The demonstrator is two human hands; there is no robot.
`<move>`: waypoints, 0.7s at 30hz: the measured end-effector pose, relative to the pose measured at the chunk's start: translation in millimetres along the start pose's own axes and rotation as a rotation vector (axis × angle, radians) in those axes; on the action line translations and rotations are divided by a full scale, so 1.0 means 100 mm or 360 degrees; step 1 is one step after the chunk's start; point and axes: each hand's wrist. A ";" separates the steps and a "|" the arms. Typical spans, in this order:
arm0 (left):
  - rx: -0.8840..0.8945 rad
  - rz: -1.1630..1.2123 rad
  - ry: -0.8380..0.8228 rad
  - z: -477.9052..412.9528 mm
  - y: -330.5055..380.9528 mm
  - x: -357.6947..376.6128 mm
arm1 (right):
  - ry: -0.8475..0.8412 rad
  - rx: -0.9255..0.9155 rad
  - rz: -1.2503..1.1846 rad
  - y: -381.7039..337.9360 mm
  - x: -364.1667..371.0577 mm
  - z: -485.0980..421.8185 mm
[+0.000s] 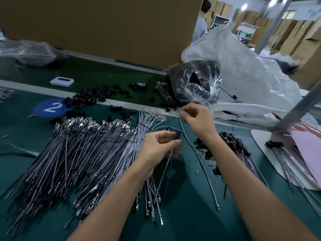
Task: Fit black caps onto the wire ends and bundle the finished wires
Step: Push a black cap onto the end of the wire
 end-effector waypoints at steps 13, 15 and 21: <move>0.0243 -0.0269 0.0015 0.05 -0.05 0.05 | 0.0033 0.0090 -0.0361 0.04 -0.28 0.68; 0.0272 -0.0301 0.0022 0.06 -0.05 0.06 | 0.0030 0.0071 -0.0286 0.06 -0.29 0.67; 0.0304 -0.0245 0.0022 0.06 -0.04 0.09 | 0.0082 0.0074 -0.0265 0.09 -0.36 0.67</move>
Point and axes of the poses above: each hand's wrist, its own z-axis away from the middle knuckle, its own x-axis out of the palm, y = z × x, and after that the axes turned 13 degrees about y, right-handed
